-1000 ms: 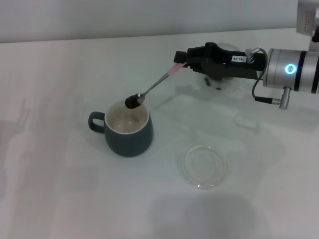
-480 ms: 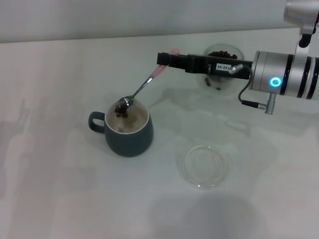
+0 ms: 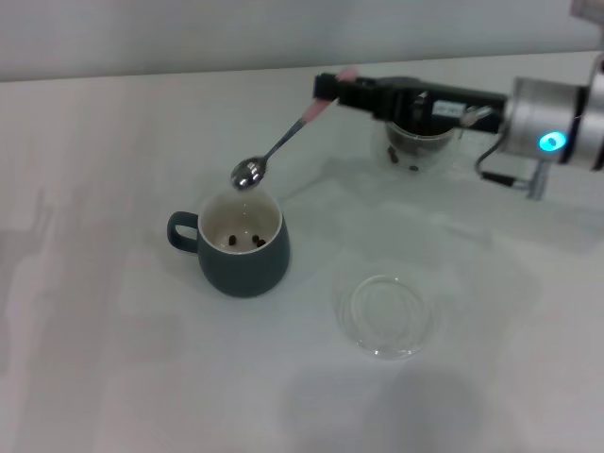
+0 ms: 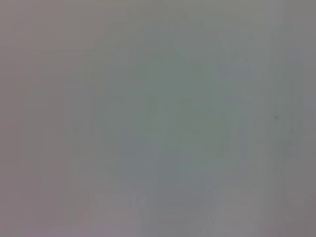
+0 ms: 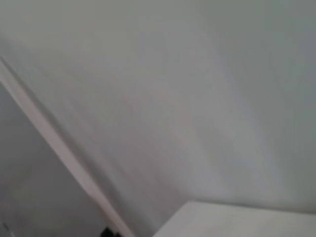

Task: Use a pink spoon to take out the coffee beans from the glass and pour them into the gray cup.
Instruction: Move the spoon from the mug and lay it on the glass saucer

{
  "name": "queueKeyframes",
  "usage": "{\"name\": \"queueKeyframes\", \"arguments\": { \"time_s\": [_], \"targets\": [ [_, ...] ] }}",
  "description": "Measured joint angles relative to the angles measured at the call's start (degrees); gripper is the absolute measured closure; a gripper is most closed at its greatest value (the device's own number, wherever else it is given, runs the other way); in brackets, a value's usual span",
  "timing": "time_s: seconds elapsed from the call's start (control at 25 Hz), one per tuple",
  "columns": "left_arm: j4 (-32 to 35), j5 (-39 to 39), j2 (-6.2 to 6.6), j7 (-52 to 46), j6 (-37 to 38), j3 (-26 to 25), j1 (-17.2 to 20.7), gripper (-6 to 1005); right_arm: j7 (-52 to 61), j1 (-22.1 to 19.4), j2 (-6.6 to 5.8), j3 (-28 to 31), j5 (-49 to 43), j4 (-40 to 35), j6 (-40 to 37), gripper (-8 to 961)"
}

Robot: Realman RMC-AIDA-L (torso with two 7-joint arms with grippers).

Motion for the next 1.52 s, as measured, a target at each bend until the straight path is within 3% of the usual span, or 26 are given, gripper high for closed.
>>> {"name": "queueKeyframes", "arguments": {
  "time_s": [0.08, 0.32, 0.4, 0.48, 0.56, 0.84, 1.36, 1.52],
  "targets": [
    [0.00, -0.32, 0.01, 0.00, 0.05, 0.00, 0.02, 175, 1.43, -0.96, -1.57, 2.39, -0.49, -0.48, 2.73, 745],
    [0.00, -0.78, 0.00, -0.04, 0.43, 0.00, 0.04, 174, 6.82, -1.73, -11.23, 4.93, -6.01, 3.95, 11.85, 742],
    [0.03, -0.82, 0.00, -0.07, 0.44, 0.00, 0.04, 174, 7.22, -1.77, -13.16, 5.03, -7.84, 6.14, 12.93, 742],
    [0.10, -0.83, 0.00, -0.08, 0.45, 0.00, 0.03, 174, 7.25, -2.06, -14.26, 5.07, -9.49, 7.79, 13.31, 741],
    [0.23, -0.83, 0.00, -0.09, 0.45, 0.00, -0.06, 174, 7.24, -2.60, -14.46, 5.09, -11.23, 8.13, 13.33, 740],
    [0.73, -0.83, 0.03, -0.10, 0.35, 0.00, -0.63, 175, 7.23, -2.85, -13.21, 5.12, -18.39, 8.44, 12.22, 737],
    [0.80, -0.90, -0.09, -0.10, 0.35, 0.00, -1.33, 174, 7.79, -0.55, -8.96, 4.85, -24.83, 8.61, 9.20, 732],
    [0.79, -0.96, -0.09, -0.09, 0.28, 0.00, -1.38, 174, 8.88, 0.21, -8.20, 4.96, -26.04, 8.64, 8.24, 731]
  ]
}}
